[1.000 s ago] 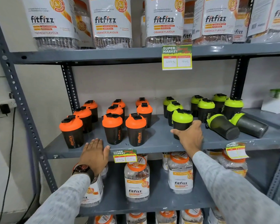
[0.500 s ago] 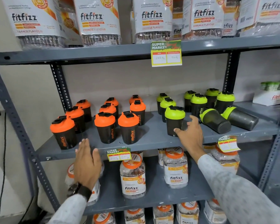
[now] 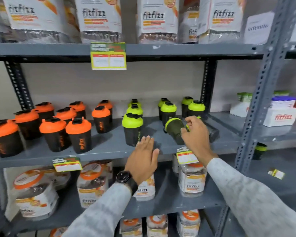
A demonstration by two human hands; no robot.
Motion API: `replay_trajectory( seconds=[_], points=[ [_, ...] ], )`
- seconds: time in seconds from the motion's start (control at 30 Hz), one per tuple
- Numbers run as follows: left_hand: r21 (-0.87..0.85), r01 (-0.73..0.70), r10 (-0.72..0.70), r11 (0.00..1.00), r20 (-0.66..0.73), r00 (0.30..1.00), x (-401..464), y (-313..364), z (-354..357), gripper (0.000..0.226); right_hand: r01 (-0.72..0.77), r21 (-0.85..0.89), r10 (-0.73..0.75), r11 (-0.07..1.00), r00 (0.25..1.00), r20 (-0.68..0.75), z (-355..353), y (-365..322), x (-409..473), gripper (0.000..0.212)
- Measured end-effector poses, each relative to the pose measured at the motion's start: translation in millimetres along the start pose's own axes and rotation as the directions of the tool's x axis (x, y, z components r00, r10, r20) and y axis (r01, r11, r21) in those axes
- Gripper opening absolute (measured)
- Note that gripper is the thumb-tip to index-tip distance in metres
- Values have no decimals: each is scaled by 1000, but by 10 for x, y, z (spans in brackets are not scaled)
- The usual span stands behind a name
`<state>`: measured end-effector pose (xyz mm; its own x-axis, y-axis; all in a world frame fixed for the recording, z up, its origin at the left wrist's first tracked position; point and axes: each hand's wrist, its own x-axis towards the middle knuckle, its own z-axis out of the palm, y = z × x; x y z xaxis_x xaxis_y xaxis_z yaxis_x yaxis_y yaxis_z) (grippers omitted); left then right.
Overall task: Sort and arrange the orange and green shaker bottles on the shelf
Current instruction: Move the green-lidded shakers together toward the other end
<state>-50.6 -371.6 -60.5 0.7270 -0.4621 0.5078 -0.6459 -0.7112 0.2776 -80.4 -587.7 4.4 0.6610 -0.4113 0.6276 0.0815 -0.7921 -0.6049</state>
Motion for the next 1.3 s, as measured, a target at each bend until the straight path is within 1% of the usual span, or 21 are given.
replay_trajectory(
  seconds=[0.1, 0.23, 0.3, 0.37, 0.43, 0.5, 0.57, 0.63, 0.7, 0.77, 0.8, 0.9, 0.97, 1.03, 1.1, 1.2, 1.3],
  points=[
    [86, 43, -51, 995, 97, 994, 403, 170, 161, 63, -42, -89, 53, 995, 991, 123, -167, 114, 199, 34],
    [251, 96, -150, 963, 204, 968, 775, 208, 346, 63, -149, -118, 174, 982, 955, 241, -243, 211, 414, 34],
    [285, 125, -192, 950, 221, 956, 884, 161, 387, 64, -162, -152, 202, 975, 932, 302, -186, 217, 496, 42],
    [291, 150, -222, 945, 232, 947, 939, 75, 418, 66, -146, -228, 224, 963, 904, 365, -65, 179, 570, 56],
    [299, 159, -235, 941, 239, 942, 944, 3, 453, 67, -146, -307, 275, 940, 857, 435, 62, 114, 635, 68],
    [296, 160, -231, 942, 226, 946, 918, -36, 490, 69, -206, -296, 334, 933, 807, 488, 167, 83, 688, 71],
    [287, 159, -224, 945, 208, 952, 906, -58, 528, 70, -326, -223, 395, 919, 759, 518, 238, 101, 722, 63],
    [299, 154, -215, 942, 181, 960, 900, -68, 556, 70, -421, -160, 438, 893, 729, 526, 273, 143, 747, 65],
    [302, 157, -213, 940, 163, 963, 889, -69, 575, 70, -490, -88, 459, 867, 717, 524, 289, 181, 759, 64],
    [297, 158, -211, 942, 158, 965, 881, -65, 579, 69, -523, -18, 458, 852, 730, 507, 292, 197, 767, 58],
    [300, 153, -206, 942, 154, 966, 877, -59, 579, 69, -539, 28, 457, 842, 738, 497, 294, 205, 768, 59],
    [315, 147, -195, 938, 125, 973, 859, -39, 580, 66, -585, 222, 448, 780, 770, 453, 324, 224, 758, 76],
    [310, 148, -194, 939, 123, 973, 850, -38, 579, 64, -570, 329, 435, 753, 806, 402, 393, 266, 728, 76],
    [310, 143, -189, 940, 127, 974, 849, -33, 568, 64, -518, 345, 425, 783, 850, 312, 427, 261, 631, 70],
    [308, 141, -190, 941, 136, 972, 850, -28, 561, 64, -450, 308, 393, 838, 890, 232, 444, 239, 508, 65],
    [308, 148, -198, 940, 138, 970, 858, -29, 568, 64, -352, 267, 333, 897, 936, 115, 467, 206, 332, 71],
    [308, 155, -207, 939, 145, 968, 861, -29, 572, 65, -281, 246, 284, 928, 959, 22, 505, 220, 231, 79]
  ],
)
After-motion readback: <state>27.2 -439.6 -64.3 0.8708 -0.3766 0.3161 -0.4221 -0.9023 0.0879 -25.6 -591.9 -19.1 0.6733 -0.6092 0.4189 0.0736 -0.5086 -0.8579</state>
